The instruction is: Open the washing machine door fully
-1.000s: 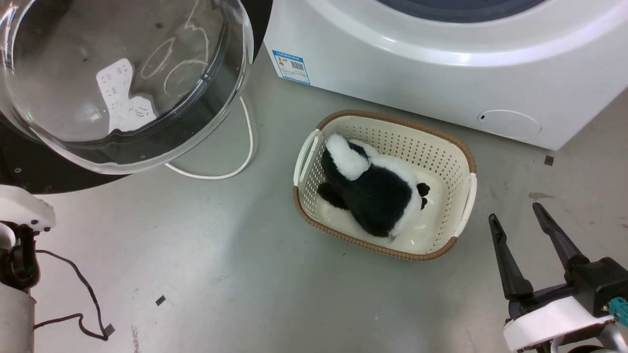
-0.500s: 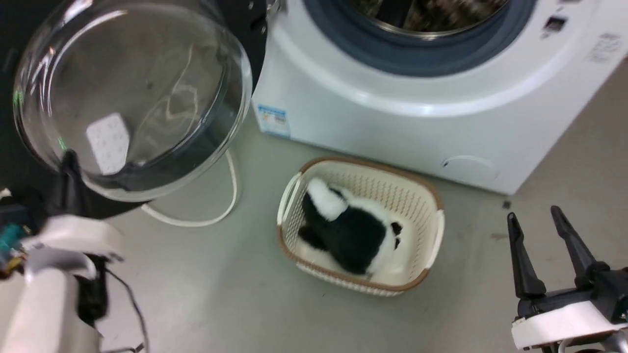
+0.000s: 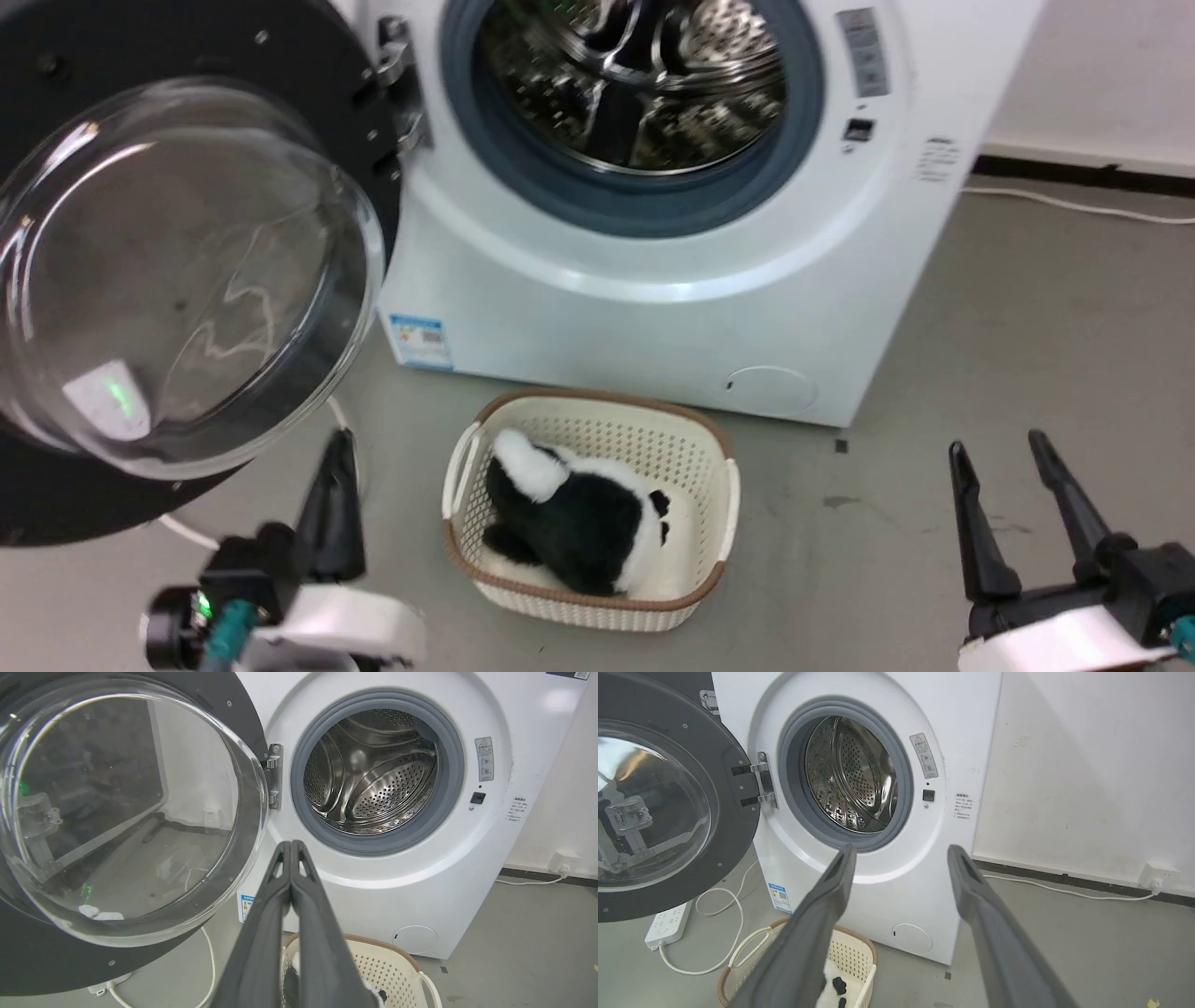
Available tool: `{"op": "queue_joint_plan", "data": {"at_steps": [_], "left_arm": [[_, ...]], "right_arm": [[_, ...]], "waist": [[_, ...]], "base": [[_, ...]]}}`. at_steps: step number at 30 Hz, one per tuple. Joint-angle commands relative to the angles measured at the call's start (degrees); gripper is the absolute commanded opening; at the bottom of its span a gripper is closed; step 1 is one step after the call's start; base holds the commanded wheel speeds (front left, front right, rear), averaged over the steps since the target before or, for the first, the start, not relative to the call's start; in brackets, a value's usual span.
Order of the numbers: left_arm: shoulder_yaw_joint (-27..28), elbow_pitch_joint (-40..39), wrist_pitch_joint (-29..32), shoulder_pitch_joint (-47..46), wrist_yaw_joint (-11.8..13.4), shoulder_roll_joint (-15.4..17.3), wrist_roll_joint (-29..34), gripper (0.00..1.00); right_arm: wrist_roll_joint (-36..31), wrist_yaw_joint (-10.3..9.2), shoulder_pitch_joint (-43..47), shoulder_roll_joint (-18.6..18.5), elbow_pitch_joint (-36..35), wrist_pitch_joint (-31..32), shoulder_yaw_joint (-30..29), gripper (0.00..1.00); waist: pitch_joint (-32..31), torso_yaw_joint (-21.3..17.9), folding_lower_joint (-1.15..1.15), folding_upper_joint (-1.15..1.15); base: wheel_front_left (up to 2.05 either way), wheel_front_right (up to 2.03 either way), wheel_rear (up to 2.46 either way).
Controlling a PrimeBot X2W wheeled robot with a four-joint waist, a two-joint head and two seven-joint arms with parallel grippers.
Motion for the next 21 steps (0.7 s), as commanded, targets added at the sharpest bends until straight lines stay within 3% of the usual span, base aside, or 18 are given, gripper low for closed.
{"op": "queue_joint_plan", "data": {"at_steps": [1,6,7,8,9,21], "left_arm": [[-0.4,-0.3,-0.2,1.1,0.0,-0.4,0.1,0.0],[-2.6,-0.4,-0.2,4.2,0.4,-1.2,1.4,0.0],[-3.0,-0.3,-0.2,4.8,0.5,-1.3,1.7,0.21],[-3.5,-0.2,-0.2,5.3,0.5,-1.4,1.8,0.85],[-3.9,-0.1,0.0,5.8,0.5,-1.5,1.8,1.0],[-5.6,2.3,0.1,6.5,0.8,-1.5,2.7,1.0]], "right_arm": [[0.3,0.05,0.9,0.3,0.2,-0.3,0.1,1.0],[1.8,0.05,2.7,0.4,1.3,-0.9,0.5,1.0],[2.0,0.05,3.0,0.4,1.5,-1.0,0.5,1.0],[2.2,0.05,3.3,0.4,1.7,-1.1,0.6,1.0],[2.4,0.05,3.5,0.4,1.9,-1.2,0.7,1.0],[3.5,0.05,4.2,0.4,3.4,-2.0,1.1,1.0]], "waist": [[-1.6,-1.9,0.01,0.0],[-2.9,-3.9,0.01,0.0],[-3.0,-4.2,0.01,0.0],[-3.1,-4.6,0.01,0.0],[-3.1,-4.9,0.01,0.0],[-3.0,-6.6,0.01,0.0]], "base": [[0.0,0.0,0.0],[0.0,0.0,0.0],[0.0,0.0,0.0],[0.0,0.0,0.0],[0.0,0.0,0.0],[0.0,0.0,0.0]]}}
